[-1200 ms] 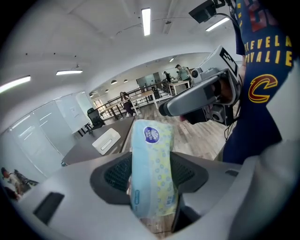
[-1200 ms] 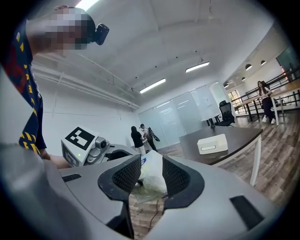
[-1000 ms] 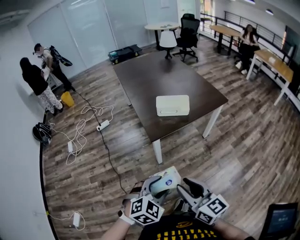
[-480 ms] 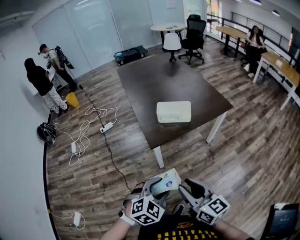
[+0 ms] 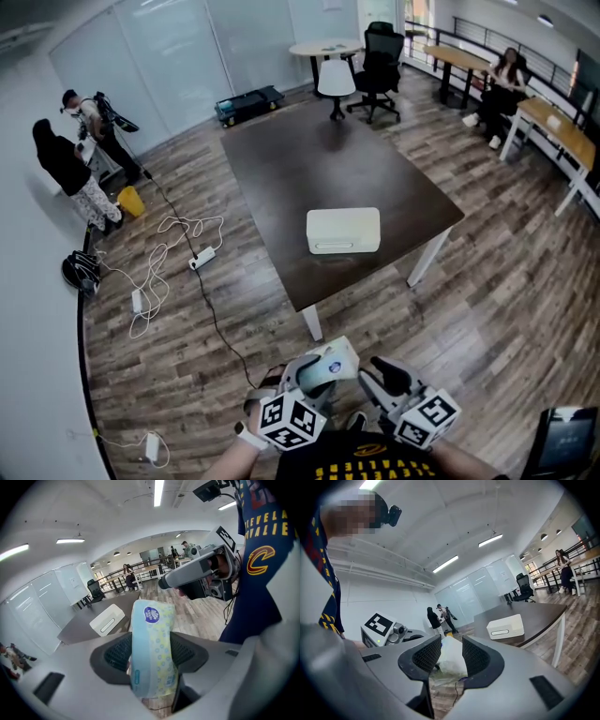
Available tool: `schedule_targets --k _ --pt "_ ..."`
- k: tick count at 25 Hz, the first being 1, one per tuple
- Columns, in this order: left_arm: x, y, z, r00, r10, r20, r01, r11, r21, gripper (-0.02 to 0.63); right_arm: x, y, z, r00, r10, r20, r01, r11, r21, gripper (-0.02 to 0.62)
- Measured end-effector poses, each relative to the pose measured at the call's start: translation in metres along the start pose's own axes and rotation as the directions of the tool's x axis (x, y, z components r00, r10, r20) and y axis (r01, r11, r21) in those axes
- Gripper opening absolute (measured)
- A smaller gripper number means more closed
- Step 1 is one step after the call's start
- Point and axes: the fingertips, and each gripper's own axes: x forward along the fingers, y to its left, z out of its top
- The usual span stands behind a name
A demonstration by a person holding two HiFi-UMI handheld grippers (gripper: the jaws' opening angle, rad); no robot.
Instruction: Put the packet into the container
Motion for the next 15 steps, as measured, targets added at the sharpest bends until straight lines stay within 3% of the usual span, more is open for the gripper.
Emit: schedule_targets --k 8,15 --pt "0.021 0.074 -0.003 0.999 -0.035 0.039 0.034 0.999 0.028 0.238 0.061 -0.029 0.023 0.998 -0.067 0.009 0.067 0.998 -0.013 0.13" --pt "0.033 0.136 -0.003 0.996 -0.068 0.065 0.062 0.993 0.099 0.238 0.115 -0.045 0.038 0.993 -0.118 0.012 0.118 0.993 -0.004 0.13"
